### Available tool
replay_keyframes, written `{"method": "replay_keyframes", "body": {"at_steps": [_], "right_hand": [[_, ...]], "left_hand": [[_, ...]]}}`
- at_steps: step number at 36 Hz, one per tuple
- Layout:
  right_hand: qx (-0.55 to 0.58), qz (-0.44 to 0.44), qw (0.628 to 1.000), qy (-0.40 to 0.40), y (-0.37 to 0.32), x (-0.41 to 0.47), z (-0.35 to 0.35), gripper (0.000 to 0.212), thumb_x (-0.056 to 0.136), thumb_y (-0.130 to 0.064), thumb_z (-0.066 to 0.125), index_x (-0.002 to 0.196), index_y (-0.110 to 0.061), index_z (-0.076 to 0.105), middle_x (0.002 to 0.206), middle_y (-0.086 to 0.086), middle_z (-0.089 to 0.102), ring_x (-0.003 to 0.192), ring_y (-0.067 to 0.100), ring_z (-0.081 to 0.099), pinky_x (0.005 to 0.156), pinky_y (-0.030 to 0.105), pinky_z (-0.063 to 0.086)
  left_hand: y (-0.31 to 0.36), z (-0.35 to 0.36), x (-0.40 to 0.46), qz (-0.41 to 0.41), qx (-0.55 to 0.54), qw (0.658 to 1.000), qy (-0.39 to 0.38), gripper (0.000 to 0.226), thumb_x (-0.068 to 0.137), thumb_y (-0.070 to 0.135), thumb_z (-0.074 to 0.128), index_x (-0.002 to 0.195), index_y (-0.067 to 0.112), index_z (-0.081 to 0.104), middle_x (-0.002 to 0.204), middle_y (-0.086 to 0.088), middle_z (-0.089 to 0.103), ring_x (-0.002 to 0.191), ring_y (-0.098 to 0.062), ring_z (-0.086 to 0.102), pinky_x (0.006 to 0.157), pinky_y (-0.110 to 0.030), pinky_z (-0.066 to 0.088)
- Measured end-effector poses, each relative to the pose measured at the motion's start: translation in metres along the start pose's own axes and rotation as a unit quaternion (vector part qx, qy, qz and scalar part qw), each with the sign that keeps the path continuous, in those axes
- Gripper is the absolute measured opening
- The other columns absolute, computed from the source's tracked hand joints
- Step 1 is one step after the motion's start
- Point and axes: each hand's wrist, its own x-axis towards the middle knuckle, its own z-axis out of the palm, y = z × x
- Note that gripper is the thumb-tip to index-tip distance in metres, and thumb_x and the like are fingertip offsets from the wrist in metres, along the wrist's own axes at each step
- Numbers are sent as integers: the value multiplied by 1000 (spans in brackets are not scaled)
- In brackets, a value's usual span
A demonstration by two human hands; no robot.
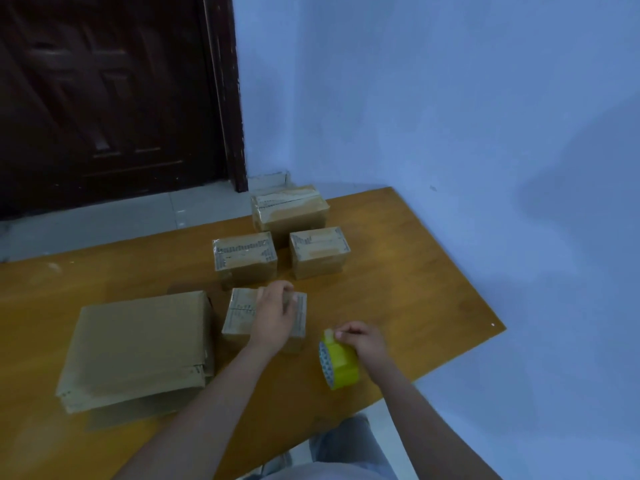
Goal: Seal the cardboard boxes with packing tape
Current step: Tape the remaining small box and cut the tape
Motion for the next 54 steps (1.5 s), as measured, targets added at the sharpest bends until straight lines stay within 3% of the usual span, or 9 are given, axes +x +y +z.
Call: {"method": "replay_keyframes", "body": {"at_steps": [5,12,15,22,32,35,39,51,54], "right_hand": [[35,10,998,-42,-12,8,-4,23,79,5,66,60,-7,59,95,9,68,92,24,63,86,39,48],[-59,-18,990,-126,-26,0,12,32,81,14,57,65,-13,61,126,18,52,101,17,54,74,12,45],[-124,-27,978,-164,-24,-4,19,28,79,12,61,64,-12,59,138,8,45,116,15,50,83,16,39],[-170,-64,964,-192,-10,-21,23,21,80,2,64,65,-13,65,136,-8,43,126,10,40,82,10,35],[-278,-100,941,-163,-4,-27,26,25,84,-7,65,64,-21,58,123,-12,45,104,-1,46,84,10,36],[-271,-121,948,-116,-2,-26,27,31,83,-8,68,60,-25,55,122,-3,45,106,7,46,92,21,41],[-264,-125,949,-120,-6,-25,28,30,81,-10,70,59,-28,59,145,-6,36,131,9,27,113,35,20],[-28,-10,984,-176,-4,-37,44,27,77,0,68,58,-19,67,154,-2,29,138,17,33,114,44,27],[-28,-5,983,-182,-13,-37,34,17,81,2,63,69,-9,66,147,-5,38,118,6,50,97,27,40]], "left_hand": [[-5,-36,11,-85,9,990,113,23,94,12,55,117,8,56,116,-6,55,119,-22,40,100,-35,39],[-30,-51,3,-183,68,981,-6,55,97,29,49,145,7,32,147,-15,34,139,-31,20,114,-41,20],[-37,-47,-2,-198,75,976,-58,68,97,39,48,151,13,17,154,-13,22,141,-33,16,114,-45,20],[-39,-44,-3,-199,44,977,-69,68,99,38,45,153,14,11,153,-15,25,138,-35,27,109,-47,31],[-36,-36,-3,-213,28,976,-44,67,99,36,47,152,14,12,151,-16,27,137,-35,29,107,-46,33],[-36,-36,-2,-216,20,975,-43,67,99,36,47,153,14,13,152,-15,27,137,-35,28,107,-46,33],[-36,-35,-3,-218,17,975,-38,67,99,36,47,152,14,14,151,-15,27,137,-35,29,107,-46,33],[-32,-33,-3,-246,3,969,-17,63,98,35,48,151,17,17,150,-14,30,132,-38,35,102,-48,38],[-34,-38,-2,-242,-39,969,-14,61,96,32,55,147,15,25,147,-14,35,129,-36,40,101,-44,39]]}}
